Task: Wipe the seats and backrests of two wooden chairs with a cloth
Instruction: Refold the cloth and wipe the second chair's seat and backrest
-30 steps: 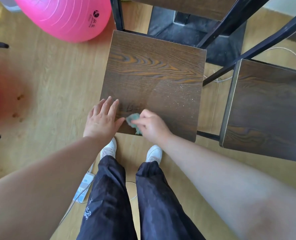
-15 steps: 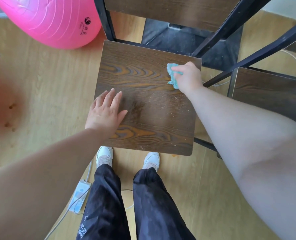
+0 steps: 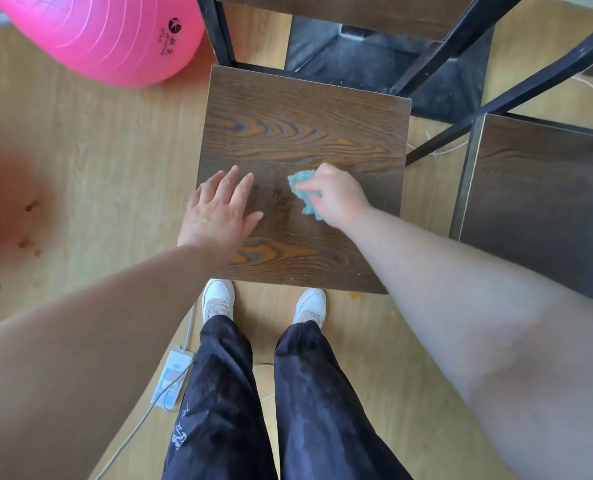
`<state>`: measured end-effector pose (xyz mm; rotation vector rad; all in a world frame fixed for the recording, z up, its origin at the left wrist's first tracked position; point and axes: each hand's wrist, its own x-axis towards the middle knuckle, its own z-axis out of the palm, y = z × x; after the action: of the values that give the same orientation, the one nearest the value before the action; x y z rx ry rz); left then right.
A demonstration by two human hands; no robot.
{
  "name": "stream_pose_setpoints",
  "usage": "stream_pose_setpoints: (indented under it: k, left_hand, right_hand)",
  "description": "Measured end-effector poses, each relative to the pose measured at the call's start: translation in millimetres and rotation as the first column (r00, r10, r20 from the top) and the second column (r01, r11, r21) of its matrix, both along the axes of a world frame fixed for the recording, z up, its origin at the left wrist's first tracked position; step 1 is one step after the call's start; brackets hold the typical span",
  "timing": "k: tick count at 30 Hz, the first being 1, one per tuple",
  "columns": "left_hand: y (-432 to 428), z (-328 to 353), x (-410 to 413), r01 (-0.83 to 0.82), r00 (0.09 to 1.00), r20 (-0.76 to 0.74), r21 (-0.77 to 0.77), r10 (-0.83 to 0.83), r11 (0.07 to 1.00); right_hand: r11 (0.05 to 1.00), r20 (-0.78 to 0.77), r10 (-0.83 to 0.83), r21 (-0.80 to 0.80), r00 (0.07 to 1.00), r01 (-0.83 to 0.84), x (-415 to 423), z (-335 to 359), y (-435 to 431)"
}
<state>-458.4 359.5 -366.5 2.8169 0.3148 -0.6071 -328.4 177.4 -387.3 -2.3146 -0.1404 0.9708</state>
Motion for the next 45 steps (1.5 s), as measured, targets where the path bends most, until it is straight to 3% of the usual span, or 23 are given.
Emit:
stream_pose_setpoints:
  k: [7, 17, 20, 23, 30, 37, 45]
  left_hand:
    - [-7.4, 2.1, -35.8, 0.025, 1.0, -0.003, -0.011, -0.025, 1.0]
    - [-26.1, 7.2, -82.0, 0.042, 0.998, -0.051, -0.001, -0.042, 0.999]
    - [-28.0, 9.3, -83.3, 0.047, 0.997, -0.061, 0.005, -0.047, 0.999]
    - [-30.1, 10.6, -74.3, 0.061, 0.996, -0.071, 0.009, -0.061, 0.998]
    - [-44.8, 7.9, -20.8, 0.066, 0.997, -0.034, 0.001, -0.066, 0.998]
    - [-56.9, -2.0, 23.5, 0.113, 0.994, 0.004, 0.011, -0.113, 0.994]
    - [-52.4, -10.0, 29.3, 0.132, 0.991, -0.021, 0.023, -0.131, 0.991]
  right_hand:
    - [0.97, -0.067, 0.241, 0.05, 0.968, -0.238, -94.7, -7.7, -11.3]
    - [0.866, 0.053, 0.493, 0.066, 0.868, -0.496, -158.0, -8.3, -35.5]
    - [0.887, 0.015, 0.449, 0.114, 0.894, -0.447, -161.8, -0.9, -43.0]
    - [0.914, 0.092, 0.377, 0.123, 0.922, -0.386, -139.0, 5.5, -55.0]
    - [0.991, 0.294, 0.13, -0.025, 0.947, -0.128, 17.3, 24.6, -85.9]
    - [0.993, 0.36, 0.06, -0.115, 0.931, -0.019, 108.5, 17.7, -81.5]
    - [0.983, 0.3, 0.098, -0.18, 0.949, -0.044, 106.6, -0.6, -70.0]
